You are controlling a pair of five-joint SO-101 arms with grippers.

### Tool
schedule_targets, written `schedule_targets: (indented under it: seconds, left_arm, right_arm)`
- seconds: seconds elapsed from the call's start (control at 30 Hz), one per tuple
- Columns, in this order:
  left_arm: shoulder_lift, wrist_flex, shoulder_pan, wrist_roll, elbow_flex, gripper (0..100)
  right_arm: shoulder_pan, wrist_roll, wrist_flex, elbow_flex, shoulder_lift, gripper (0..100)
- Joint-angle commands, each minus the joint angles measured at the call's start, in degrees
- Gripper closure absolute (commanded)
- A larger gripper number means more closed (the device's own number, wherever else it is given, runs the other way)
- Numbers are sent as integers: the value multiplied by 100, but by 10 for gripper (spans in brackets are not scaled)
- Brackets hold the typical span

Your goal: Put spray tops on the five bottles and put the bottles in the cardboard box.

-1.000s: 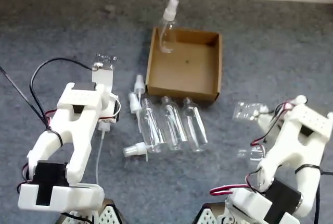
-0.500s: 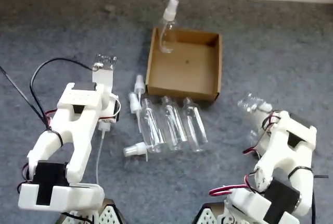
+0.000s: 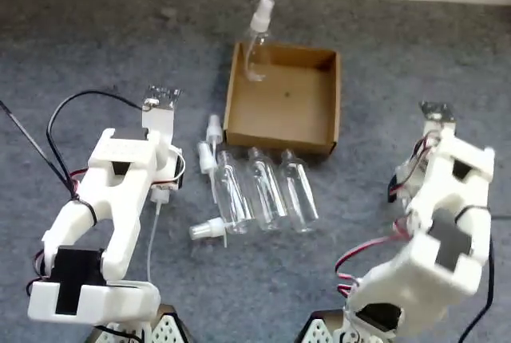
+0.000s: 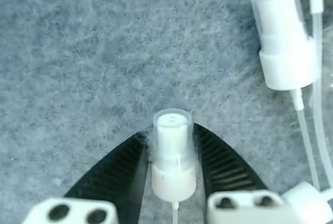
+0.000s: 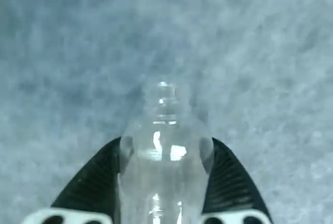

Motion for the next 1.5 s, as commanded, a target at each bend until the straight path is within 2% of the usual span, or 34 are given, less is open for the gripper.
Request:
schedule_targets:
  seconds: [0.0,0.1,0.3,0.6,0.8,1.07,1.23,1.47]
  left_arm:
    - [-259,-70,-75,-35,-22,982]
    - [-259,-79,-75,-35,-31,982]
    - [-259,-79,-75,-44,-31,982]
    - [-259,-79,-75,-44,-22,982]
    - [-259,-79,-75,-44,-40,982]
    - [-259,-79,-75,-44,-31,982]
    - [-259,-79,-66,-44,-22,982]
    - [-259,-79,-75,-44,-13,982]
  right_arm:
    - [-136,-141,681,-1640,426,985]
    - [-189,-176,796,-1886,514,968]
    - [-505,-167,813,-1736,585,800]
    - [-725,-167,875,-1604,593,781]
    - [-769,-149,1156,-1675,576,680]
    - [-804,-132,1200,-2202,576,688]
    - [-822,-97,1297,-2360,593,780]
    - [-804,202,1305,-2352,778,741]
